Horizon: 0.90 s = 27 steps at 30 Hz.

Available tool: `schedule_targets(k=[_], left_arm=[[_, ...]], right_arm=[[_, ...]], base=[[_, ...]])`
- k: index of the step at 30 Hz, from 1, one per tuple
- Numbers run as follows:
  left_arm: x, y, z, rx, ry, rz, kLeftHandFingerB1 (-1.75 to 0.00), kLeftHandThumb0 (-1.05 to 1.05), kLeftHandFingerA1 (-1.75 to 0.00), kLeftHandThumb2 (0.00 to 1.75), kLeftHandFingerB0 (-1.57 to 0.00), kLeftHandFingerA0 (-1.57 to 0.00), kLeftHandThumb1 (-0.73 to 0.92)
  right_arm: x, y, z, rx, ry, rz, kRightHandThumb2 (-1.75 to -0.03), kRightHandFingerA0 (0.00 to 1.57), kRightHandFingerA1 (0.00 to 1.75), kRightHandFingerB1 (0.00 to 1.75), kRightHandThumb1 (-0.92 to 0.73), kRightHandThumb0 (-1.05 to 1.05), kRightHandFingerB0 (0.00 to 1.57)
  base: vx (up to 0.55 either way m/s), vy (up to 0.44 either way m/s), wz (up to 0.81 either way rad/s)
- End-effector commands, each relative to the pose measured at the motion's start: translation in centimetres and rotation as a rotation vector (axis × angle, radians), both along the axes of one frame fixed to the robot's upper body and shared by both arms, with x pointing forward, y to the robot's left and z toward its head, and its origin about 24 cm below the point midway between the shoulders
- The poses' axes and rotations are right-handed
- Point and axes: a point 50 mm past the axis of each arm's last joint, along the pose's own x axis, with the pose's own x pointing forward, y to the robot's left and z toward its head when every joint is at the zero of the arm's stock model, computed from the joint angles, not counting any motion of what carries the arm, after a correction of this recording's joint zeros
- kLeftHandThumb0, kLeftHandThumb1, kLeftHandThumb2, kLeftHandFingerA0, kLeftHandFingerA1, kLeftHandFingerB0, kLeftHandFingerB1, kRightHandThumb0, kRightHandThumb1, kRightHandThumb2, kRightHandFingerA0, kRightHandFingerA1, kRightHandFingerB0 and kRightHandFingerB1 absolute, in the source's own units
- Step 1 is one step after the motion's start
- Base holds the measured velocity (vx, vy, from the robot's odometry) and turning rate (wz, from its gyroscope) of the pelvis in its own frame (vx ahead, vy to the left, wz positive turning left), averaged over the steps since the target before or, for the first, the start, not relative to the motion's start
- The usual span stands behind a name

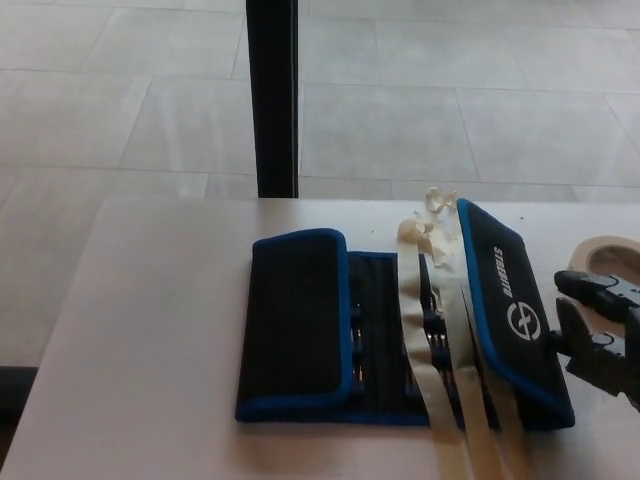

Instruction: The robot uses its right hand to lift an edge of the toolkit kept in middle of the desk and make one fold in it

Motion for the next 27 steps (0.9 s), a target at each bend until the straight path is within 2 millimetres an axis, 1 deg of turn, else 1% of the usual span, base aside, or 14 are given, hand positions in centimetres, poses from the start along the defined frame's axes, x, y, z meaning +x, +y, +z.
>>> schedule_targets(k=[1,2,8,10,12,13,14,17,18,19,21,22,26,27], left_arm=[[0.5,1.2,1.6,0.045,-0.007,-0.02,-0.61,-0.64,-0.74,0.84,-0.55,-0.66,0.39],[0.6,1.2,1.7,0.045,-0.009,-0.024,-0.51,-0.63,-0.72,0.57,-0.59,-0.69,0.53],[1.0,1.2,1.9,0.053,0.001,-0.032,-0.51,-0.61,-0.67,0.56,-0.6,-0.68,0.54],[0.9,1.2,1.8,0.054,0.001,-0.03,-0.6,-0.64,-0.72,0.84,-0.53,-0.64,0.4],[0.8,1.2,1.8,0.052,0.003,-0.027,-0.61,-0.63,-0.73,0.84,-0.56,-0.66,0.4],[0.8,1.3,1.8,0.053,0.001,-0.024,-0.5,-0.61,-0.66,0.56,-0.62,-0.69,0.53],[0.7,1.3,1.8,0.056,0.006,-0.028,-0.61,-0.63,-0.72,0.83,-0.56,-0.65,0.4],[0.8,1.4,2.0,0.065,0.01,-0.037,-0.51,-0.61,-0.7,0.56,-0.63,-0.71,0.53],[0.9,1.4,2.0,0.071,0.019,-0.038,-0.51,-0.62,-0.69,0.56,-0.64,-0.71,0.53],[1.0,1.4,2.1,0.07,0.01,-0.034,-0.5,-0.61,-0.67,0.55,-0.61,-0.7,0.53],[1.5,1.4,2.4,0.076,0.008,-0.048,-0.51,-0.62,-0.68,0.57,-0.6,-0.71,0.53],[1.6,1.3,2.3,0.086,0.015,-0.063,-0.61,-0.64,-0.73,0.85,-0.55,-0.66,0.4],[1.6,1.2,2.2,0.081,0.012,-0.058,-0.5,-0.65,-0.71,0.56,-0.61,-0.68,0.53],[1.5,1.2,2.2,0.077,0.008,-0.053,-0.61,-0.65,-0.77,0.83,-0.56,-0.68,0.39]], right_arm=[[-0.3,1.5,-0.3,-0.736,-0.284,0.213,-0.61,0.42,0.49,0.43,-0.72,-0.46,0.35],[-0.3,1.9,-0.2,-0.77,-0.295,0.226,-0.62,0.48,0.56,0.42,-0.73,-0.49,0.37],[-1.0,5.8,2.4,-0.941,-0.502,0.354,-0.64,0.46,0.52,0.37,-0.79,-0.54,0.37],[-1.3,6.5,2.9,-0.986,-0.535,0.408,-0.64,0.43,0.48,0.36,-0.81,-0.53,0.36],[-1.5,6.8,2.9,-1.056,-0.587,0.445,-0.63,0.46,0.51,0.4,-0.78,-0.5,0.38],[-1.8,6.8,2.5,-1.089,-0.589,0.476,-0.63,0.46,0.5,0.41,-0.77,-0.49,0.39],[-2.0,6.7,2.1,-1.159,-0.59,0.512,-0.63,0.47,0.51,0.42,-0.81,-0.51,0.4],[-2.4,6.6,1.7,-1.245,-0.595,0.556,-0.64,0.46,0.52,0.43,-0.81,-0.51,0.41],[-2.7,6.5,1.6,-1.288,-0.575,0.605,-0.97,0.41,0.62,0.56,-0.64,-0.52,0.35],[-3.2,6.5,1.4,-1.327,-0.599,0.633,-0.63,0.54,0.55,0.44,-0.79,-0.51,0.45],[-4.6,6.8,1.9,-1.375,-0.658,0.711,-0.63,0.52,0.55,0.44,-0.77,-0.5,0.44],[-5.5,7.3,2.3,-1.385,-0.698,0.757,-0.64,0.48,0.58,0.44,-0.83,-0.5,0.42],[-6.5,8.0,2.3,-1.402,-0.763,0.816,-0.65,0.52,0.6,0.46,-0.84,-0.5,0.44],[-6.9,8.3,2.0,-1.416,-0.782,0.847,-0.65,0.53,0.6,0.47,-0.83,-0.51,0.47]], base=[[0.0,0.0,0.0],[0.0,0.0,0.0],[0.0,0.0,0.0],[0.0,0.0,0.0],[0.0,0.0,0.0],[0.0,0.0,0.0],[0.0,0.0,0.0],[0.0,0.0,0.0],[0.0,0.0,0.0],[0.0,0.0,0.0],[0.0,0.0,0.0],[0.0,0.0,0.0],[0.0,0.0,0.0],[0.0,0.0,0.0]])
